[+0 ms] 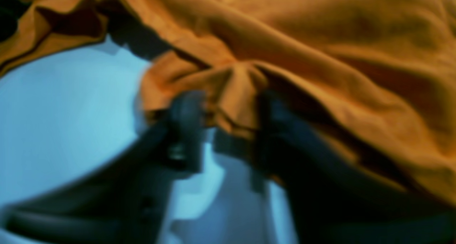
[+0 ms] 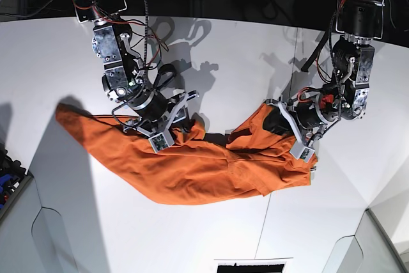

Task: Layout the t-shirt on the table in an organized manner, then fold the t-shirt properly
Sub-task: 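Lift the shirt and pull the grippers apart to stretch it out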

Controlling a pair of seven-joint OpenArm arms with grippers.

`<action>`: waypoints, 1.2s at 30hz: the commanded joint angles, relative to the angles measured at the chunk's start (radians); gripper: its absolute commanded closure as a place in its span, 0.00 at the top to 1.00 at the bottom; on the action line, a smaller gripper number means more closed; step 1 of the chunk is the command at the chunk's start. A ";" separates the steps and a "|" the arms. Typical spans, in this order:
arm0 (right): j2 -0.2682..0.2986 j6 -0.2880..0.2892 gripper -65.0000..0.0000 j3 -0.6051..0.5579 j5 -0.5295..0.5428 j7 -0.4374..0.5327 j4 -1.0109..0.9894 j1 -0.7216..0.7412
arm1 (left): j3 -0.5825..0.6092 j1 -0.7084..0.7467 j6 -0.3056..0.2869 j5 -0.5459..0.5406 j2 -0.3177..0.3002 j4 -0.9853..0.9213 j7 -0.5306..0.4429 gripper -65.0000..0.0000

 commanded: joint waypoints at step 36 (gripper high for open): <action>0.252 0.163 0.06 0.611 0.378 -0.436 0.476 -0.140 | -0.003 0.013 -0.171 -0.583 -0.501 0.064 0.319 0.00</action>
